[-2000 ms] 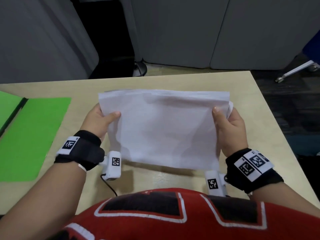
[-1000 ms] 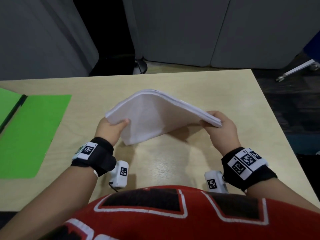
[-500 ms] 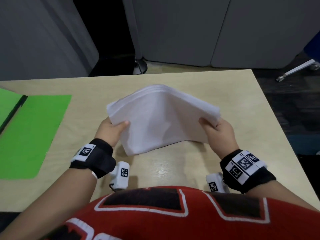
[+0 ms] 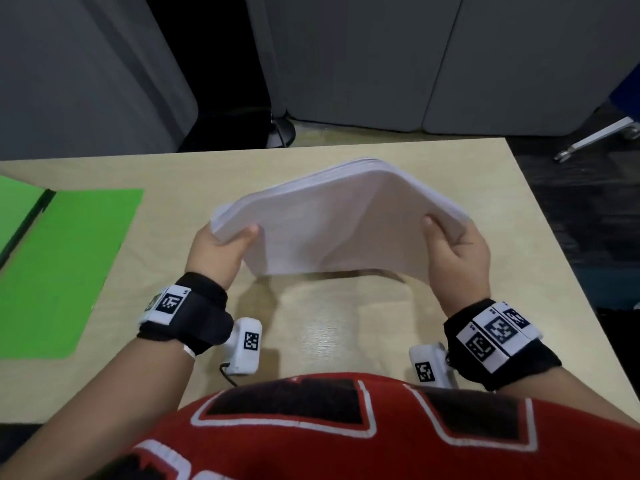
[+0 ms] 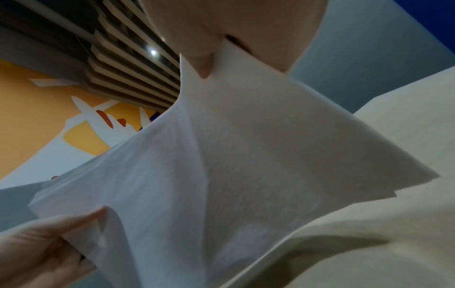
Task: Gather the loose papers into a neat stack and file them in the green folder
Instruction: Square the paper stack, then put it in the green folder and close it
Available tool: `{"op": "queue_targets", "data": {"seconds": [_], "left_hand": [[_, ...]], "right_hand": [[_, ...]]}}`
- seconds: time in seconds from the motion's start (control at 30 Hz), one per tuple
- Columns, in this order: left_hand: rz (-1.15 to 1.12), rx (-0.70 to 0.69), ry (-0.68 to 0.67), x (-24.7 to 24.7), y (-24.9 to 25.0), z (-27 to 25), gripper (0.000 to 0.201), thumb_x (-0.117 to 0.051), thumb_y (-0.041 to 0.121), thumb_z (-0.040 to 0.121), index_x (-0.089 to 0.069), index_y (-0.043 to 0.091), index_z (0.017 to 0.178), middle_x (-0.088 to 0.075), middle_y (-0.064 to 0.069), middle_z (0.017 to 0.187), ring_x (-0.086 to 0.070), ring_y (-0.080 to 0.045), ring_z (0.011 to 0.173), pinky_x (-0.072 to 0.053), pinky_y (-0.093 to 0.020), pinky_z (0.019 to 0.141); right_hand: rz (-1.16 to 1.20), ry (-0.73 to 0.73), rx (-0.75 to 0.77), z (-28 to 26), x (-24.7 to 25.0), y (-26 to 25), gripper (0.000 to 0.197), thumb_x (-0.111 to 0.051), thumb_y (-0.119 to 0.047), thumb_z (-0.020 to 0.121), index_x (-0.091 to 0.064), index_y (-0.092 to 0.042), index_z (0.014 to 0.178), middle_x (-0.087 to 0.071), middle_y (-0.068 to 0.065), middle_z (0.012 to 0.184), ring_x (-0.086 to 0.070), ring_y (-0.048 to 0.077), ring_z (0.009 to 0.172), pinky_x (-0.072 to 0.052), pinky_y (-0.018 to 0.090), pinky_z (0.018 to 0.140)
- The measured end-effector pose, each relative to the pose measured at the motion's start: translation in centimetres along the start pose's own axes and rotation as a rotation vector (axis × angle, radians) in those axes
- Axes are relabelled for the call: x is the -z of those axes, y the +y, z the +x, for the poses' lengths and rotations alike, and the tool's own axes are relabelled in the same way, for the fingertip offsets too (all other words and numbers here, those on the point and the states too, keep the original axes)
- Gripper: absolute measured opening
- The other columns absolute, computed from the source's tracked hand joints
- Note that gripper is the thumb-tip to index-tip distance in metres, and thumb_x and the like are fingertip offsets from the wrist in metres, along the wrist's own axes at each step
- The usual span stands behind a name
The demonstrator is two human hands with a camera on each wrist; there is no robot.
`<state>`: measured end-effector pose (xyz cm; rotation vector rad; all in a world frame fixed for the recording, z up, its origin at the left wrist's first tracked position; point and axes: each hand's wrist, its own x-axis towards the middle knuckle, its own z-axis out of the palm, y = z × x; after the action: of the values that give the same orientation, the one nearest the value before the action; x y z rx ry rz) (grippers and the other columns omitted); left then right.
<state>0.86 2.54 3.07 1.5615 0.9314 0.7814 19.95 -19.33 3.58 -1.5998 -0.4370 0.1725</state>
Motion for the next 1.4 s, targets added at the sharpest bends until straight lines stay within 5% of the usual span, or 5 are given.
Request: {"op": "queue_targets", "data": {"seconds": [0.27,0.7,0.97,1.1,1.4], "left_hand": [[-0.037,0.144,-0.059,0.1,-1.2,-0.1,0.046,-0.08,0.026,0.057,-0.066,0.027,0.101,-0.07,0.0,0.106,-0.065,-0.022,0.101,-0.051,-0.044,0.093],[0.095,0.295,-0.042,-0.3,-3.1,-1.4,0.036,-0.076,0.018,0.072,-0.063,0.012,0.105,-0.067,-0.009,0.106,-0.062,-0.029,0.1,-0.045,-0.023,0.06],[0.367,-0.313,-0.028,0.1,5.1,-0.1,0.036,-0.059,0.011,0.085,-0.062,0.045,0.094,-0.065,0.03,0.081,-0.054,0.01,0.073,-0.044,-0.016,0.073],[0.74,-0.786,-0.227,-0.3,9.8,-0.9,0.033,-0.052,0.003,0.077,-0.065,0.025,0.098,-0.069,0.01,0.094,-0.059,-0.021,0.086,-0.045,-0.029,0.079],[0.945,-0.876,-0.329,-2.6,11.9,-2.1,0.02,-0.053,0.021,0.08,-0.064,0.02,0.096,-0.069,-0.002,0.086,-0.061,-0.032,0.083,-0.047,-0.043,0.075]], "right_hand": [[-0.113,-0.135,-0.123,0.3,0.1,0.9,0.023,-0.065,-0.008,0.087,-0.065,-0.031,0.082,-0.064,-0.017,0.079,-0.057,-0.011,0.065,-0.042,0.004,0.063],[-0.095,-0.043,-0.124,0.6,-0.1,1.2,0.024,-0.063,-0.015,0.085,-0.058,-0.035,0.098,-0.065,-0.015,0.092,-0.061,0.005,0.086,-0.048,0.028,0.081],[-0.234,0.184,-0.085,0.8,0.9,0.8,0.076,-0.073,-0.022,0.078,-0.035,-0.023,0.144,-0.042,0.0,0.144,-0.043,0.005,0.129,-0.032,0.009,0.104],[-0.39,0.086,0.104,0.3,0.5,-0.3,0.082,-0.074,-0.025,0.079,-0.028,-0.02,0.148,-0.013,0.002,0.161,-0.013,0.011,0.147,-0.014,0.021,0.118],[-0.096,-0.415,0.247,-1.8,-1.5,-3.0,0.016,-0.06,-0.025,0.092,-0.071,-0.036,0.095,-0.064,-0.043,0.094,-0.061,-0.017,0.093,-0.054,0.029,0.086]]}}
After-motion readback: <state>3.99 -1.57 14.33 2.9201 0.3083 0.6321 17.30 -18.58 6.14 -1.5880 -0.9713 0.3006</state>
